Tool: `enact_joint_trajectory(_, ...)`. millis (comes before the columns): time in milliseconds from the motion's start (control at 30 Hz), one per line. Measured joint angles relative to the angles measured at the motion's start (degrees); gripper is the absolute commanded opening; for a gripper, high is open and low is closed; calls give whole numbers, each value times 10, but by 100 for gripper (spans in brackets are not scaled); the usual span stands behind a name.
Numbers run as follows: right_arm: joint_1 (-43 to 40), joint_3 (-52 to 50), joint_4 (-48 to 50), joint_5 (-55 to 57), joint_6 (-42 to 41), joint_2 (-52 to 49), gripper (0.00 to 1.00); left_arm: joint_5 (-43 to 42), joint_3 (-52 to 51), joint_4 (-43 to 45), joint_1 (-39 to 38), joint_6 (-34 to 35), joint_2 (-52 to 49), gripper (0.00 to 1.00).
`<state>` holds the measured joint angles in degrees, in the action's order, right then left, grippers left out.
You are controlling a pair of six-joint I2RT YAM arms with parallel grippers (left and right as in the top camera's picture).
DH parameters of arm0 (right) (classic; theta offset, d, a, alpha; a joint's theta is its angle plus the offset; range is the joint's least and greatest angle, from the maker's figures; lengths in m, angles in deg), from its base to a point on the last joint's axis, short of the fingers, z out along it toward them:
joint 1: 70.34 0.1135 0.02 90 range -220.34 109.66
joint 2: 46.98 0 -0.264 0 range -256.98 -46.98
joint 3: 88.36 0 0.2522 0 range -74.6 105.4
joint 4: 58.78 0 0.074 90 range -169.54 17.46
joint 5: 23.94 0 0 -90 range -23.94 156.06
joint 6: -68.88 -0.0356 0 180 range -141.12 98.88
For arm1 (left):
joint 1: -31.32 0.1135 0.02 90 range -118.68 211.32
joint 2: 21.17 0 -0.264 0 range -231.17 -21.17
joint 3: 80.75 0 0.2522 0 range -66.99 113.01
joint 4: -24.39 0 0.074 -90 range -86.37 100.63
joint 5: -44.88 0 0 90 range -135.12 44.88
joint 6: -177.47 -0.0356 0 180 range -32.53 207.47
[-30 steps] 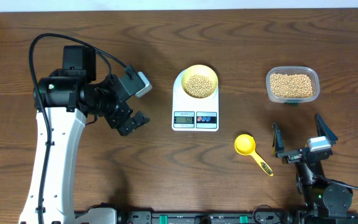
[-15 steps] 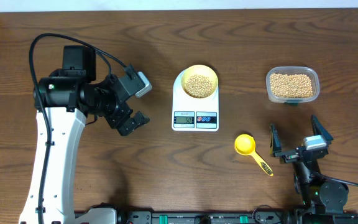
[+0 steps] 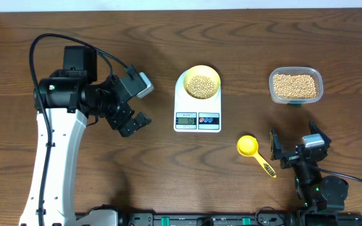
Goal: Scoop item into bowl and weigh 50g on scale
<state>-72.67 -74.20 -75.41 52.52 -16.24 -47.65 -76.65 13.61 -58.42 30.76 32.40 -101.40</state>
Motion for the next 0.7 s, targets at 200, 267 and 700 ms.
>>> enact_joint_trajectory(200, 0, 0, -1, 5, 0, 0, 99, 0, 0, 0, 0, 0, 0, 99)
enact_joint_trajectory(267, 0, 0, -1, 5, 0, 0, 99, 0, 0, 0, 0, 0, 0, 99)
enact_joint_trajectory(700, 0, 0, -1, 5, 0, 0, 99, 0, 0, 0, 0, 0, 0, 99)
